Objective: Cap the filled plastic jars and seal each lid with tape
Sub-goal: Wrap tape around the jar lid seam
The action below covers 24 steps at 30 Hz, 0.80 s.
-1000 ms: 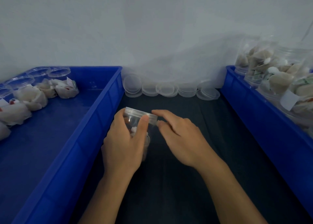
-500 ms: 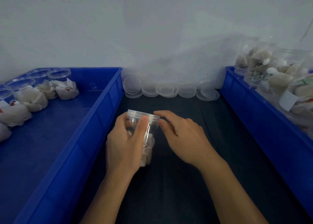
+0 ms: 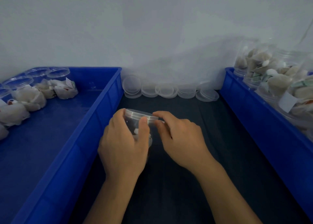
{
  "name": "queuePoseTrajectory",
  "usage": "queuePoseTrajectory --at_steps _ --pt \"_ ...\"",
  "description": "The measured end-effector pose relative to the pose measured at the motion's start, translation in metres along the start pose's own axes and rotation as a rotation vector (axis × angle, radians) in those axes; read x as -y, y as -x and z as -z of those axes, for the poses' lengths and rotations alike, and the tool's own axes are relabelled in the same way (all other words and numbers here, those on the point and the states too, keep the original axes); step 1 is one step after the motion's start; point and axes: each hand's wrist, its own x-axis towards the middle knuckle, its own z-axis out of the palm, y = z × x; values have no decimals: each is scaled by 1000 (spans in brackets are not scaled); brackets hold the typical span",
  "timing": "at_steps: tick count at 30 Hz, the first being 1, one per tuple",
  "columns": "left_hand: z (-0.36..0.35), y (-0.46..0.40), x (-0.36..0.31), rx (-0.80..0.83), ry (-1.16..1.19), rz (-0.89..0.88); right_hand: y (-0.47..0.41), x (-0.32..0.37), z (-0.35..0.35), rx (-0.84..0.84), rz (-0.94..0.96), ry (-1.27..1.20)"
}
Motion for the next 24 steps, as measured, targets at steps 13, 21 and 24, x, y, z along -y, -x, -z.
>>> queuePoseTrajectory --at_steps 13,21,24 --pt "-7 -7 7 77 99 41 2 1 -2 -45 20 47" --pt "-6 -8 4 65 135 42 2 0 1 -40 33 95" --pt "-6 -7 5 52 165 42 3 1 1 -24 35 109"
